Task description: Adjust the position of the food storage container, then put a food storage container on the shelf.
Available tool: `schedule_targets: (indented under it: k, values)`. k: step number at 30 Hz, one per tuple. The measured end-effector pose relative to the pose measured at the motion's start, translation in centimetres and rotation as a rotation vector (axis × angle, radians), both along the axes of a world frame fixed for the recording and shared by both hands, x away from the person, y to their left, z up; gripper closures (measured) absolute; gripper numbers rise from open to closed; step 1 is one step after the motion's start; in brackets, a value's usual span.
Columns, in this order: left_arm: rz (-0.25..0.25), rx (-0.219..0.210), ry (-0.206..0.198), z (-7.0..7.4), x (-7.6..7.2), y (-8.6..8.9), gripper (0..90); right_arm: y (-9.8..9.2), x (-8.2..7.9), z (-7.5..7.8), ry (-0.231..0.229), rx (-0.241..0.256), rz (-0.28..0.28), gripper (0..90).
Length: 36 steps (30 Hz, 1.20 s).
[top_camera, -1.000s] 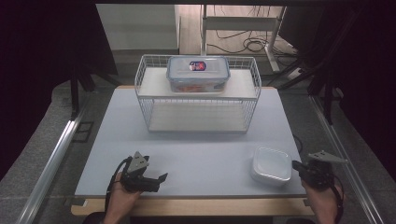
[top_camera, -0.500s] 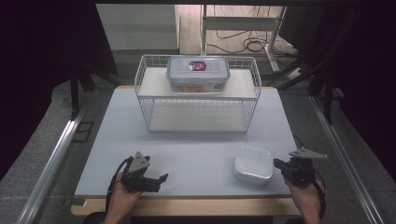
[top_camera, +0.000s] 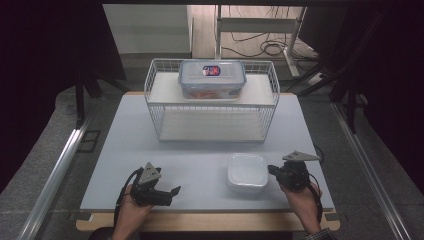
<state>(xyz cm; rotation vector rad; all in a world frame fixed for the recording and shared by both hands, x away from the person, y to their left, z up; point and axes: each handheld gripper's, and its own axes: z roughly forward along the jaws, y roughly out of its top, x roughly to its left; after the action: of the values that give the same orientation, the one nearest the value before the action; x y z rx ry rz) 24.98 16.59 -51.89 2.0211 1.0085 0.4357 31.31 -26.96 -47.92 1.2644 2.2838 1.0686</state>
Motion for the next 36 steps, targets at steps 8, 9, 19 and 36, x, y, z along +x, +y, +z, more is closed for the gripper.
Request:
schedule_targets:
  k: [8, 9, 19, 36]
  values:
    - [0.007, -0.006, 0.002, 0.0, 0.0, 0.2, 5.7, 3.7, 0.8, -0.3, 0.023, 0.023, 0.088, 89.2]
    - [0.007, -0.006, 0.002, 0.0, 0.0, 0.2, 5.7, 4.5, 0.9, -0.3, 0.029, 0.026, 0.105, 89.2]
    - [-0.001, -0.006, 0.012, 0.0, 0.0, 0.1, 5.7, 8.5, 0.6, -0.8, 0.057, 0.03, 0.216, 89.0]
    - [-0.018, -0.011, 0.068, -0.2, 0.3, 0.0, 4.8, 5.5, -0.1, 0.0, -0.003, 0.042, 0.207, 35.1]
